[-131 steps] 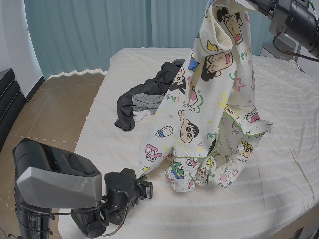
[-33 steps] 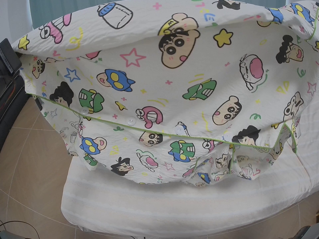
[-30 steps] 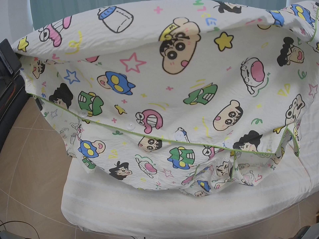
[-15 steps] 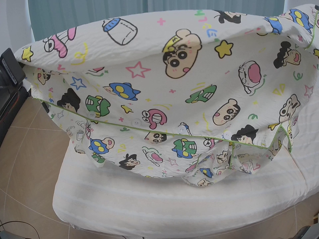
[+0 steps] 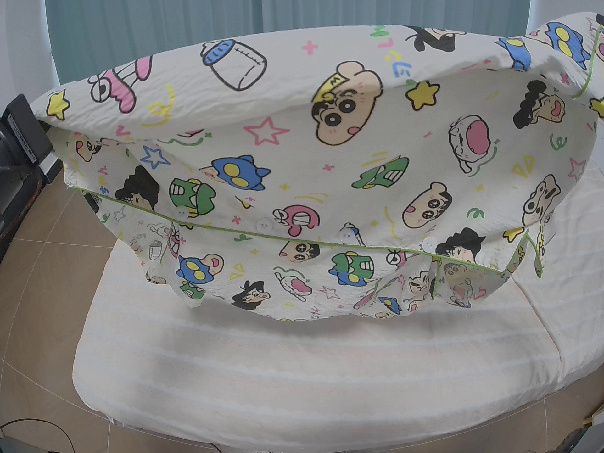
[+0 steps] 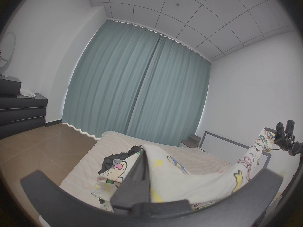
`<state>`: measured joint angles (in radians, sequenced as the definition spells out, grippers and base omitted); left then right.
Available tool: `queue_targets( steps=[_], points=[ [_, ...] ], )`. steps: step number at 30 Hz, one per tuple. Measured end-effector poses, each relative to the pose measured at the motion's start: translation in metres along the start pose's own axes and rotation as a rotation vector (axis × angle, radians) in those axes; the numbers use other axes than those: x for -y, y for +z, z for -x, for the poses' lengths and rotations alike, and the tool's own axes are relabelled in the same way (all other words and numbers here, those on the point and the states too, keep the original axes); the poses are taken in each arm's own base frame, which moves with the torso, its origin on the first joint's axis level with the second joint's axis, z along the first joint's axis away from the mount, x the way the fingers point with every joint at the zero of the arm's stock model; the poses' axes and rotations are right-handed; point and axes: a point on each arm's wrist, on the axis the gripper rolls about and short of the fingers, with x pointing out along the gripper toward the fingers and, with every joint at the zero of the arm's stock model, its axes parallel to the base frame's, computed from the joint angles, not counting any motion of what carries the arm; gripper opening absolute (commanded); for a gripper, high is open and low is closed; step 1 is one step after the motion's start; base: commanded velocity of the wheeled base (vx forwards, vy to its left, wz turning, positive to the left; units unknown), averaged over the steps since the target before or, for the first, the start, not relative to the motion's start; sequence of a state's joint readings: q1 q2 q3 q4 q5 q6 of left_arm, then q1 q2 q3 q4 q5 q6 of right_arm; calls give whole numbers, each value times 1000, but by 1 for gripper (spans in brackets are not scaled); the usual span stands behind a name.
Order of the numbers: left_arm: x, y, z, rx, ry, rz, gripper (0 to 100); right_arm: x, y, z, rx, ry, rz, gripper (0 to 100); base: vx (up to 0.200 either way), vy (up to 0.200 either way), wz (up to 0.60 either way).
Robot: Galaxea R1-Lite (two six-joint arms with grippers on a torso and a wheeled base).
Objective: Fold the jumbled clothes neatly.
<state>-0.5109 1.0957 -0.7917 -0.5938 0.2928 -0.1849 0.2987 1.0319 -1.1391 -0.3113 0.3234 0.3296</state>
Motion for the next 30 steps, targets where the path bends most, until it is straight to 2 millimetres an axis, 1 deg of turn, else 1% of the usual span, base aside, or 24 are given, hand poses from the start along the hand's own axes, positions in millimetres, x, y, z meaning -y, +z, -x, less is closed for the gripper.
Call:
queue_targets(
  steps=[30],
  points=[
    [1, -4, -4, -18, -1, -7, 0, 0, -1, 3, 0, -5, 1, 0, 0, -200, 0]
  ],
)
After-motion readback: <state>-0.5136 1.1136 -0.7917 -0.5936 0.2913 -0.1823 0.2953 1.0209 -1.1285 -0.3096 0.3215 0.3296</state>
